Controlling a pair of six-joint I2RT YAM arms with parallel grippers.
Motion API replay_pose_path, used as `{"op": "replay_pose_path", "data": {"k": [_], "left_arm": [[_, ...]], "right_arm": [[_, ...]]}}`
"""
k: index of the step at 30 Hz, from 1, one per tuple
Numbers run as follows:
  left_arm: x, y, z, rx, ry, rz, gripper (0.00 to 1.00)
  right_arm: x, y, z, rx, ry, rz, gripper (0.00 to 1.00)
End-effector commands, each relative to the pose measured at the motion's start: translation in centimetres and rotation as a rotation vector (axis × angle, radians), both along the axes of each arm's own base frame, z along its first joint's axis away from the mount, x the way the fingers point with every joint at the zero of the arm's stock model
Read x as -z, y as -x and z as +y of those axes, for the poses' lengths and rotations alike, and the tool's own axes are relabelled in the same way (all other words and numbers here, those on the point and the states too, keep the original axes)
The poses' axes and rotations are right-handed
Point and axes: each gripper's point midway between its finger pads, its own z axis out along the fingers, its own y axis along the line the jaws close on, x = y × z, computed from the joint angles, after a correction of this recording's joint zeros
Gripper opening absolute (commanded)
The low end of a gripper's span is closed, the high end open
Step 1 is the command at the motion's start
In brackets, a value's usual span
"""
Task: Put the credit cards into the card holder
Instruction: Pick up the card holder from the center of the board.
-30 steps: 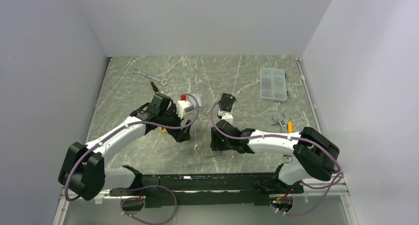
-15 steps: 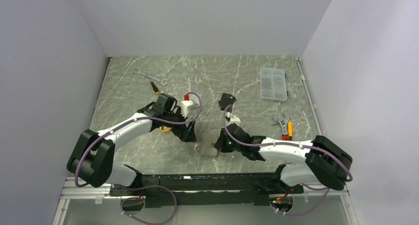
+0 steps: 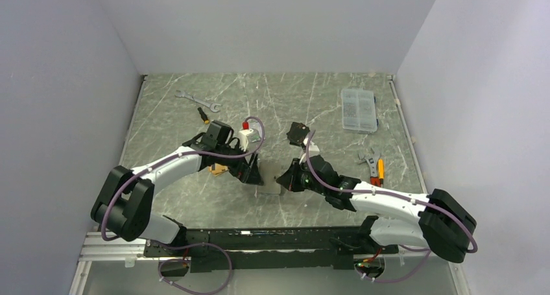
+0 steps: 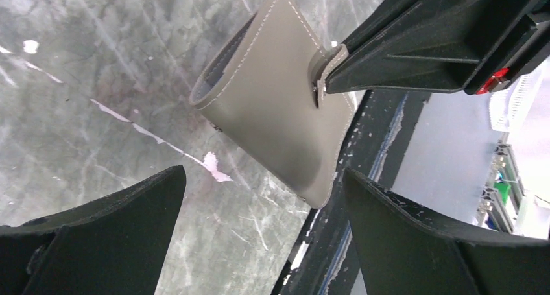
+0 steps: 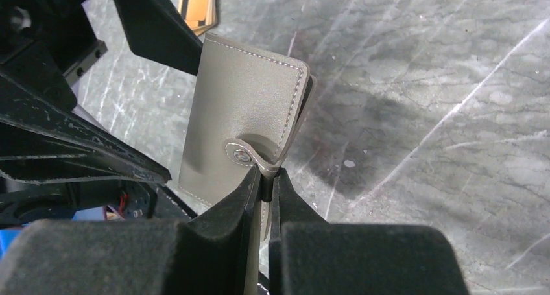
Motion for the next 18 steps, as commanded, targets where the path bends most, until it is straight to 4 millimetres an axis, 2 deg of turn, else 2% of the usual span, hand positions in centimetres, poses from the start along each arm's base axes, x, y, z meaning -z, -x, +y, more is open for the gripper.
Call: {"op": "replay_pose_path", "data": {"k": [1,4,10,12,14,16,17,18], "left_arm": [[-3.0,0.1,-1.7,0.064,0.121,-0.008,0.95],[-3.8,0.3,-1.9,0.087,0.163,0.0,0.84],[-6.2,0.3,-1.9,0.13,0.253,-0.002,0.64],[-7.0,0.6,-1.8,0.143,0.29,0.013,0.54],[-7.6,0.6,-1.6,0.145,0.308,0.007,0.38],[-8.2,0.3,-1.2,0.136,0.316,-0.004,0.2],[-8.3,0.1,-1.0,0.125,0.311,-0.011,0.09],[-8.6,-0.1,-0.9,0.117,0.302,-0.024,0.0]], "right_arm": [[-5.2,-1.1,1.8,-0.036,-0.127,-0.117,0.0],[-6.2,-1.2,2.5,-0.066,-0.144,-0.143,0.0],[-7.2,-1.3,4.0,-0.123,-0.168,-0.16,0.0],[-7.3,-1.3,4.2,-0.13,-0.165,-0.163,0.0],[-7.3,-1.6,4.1,-0.12,-0.154,-0.163,0.01],[-7.3,-1.8,3.8,-0.107,-0.143,-0.157,0.07],[-7.3,-2.0,3.6,-0.097,-0.136,-0.154,0.13],[-7.2,-2.1,3.2,-0.085,-0.119,-0.148,0.24]]}}
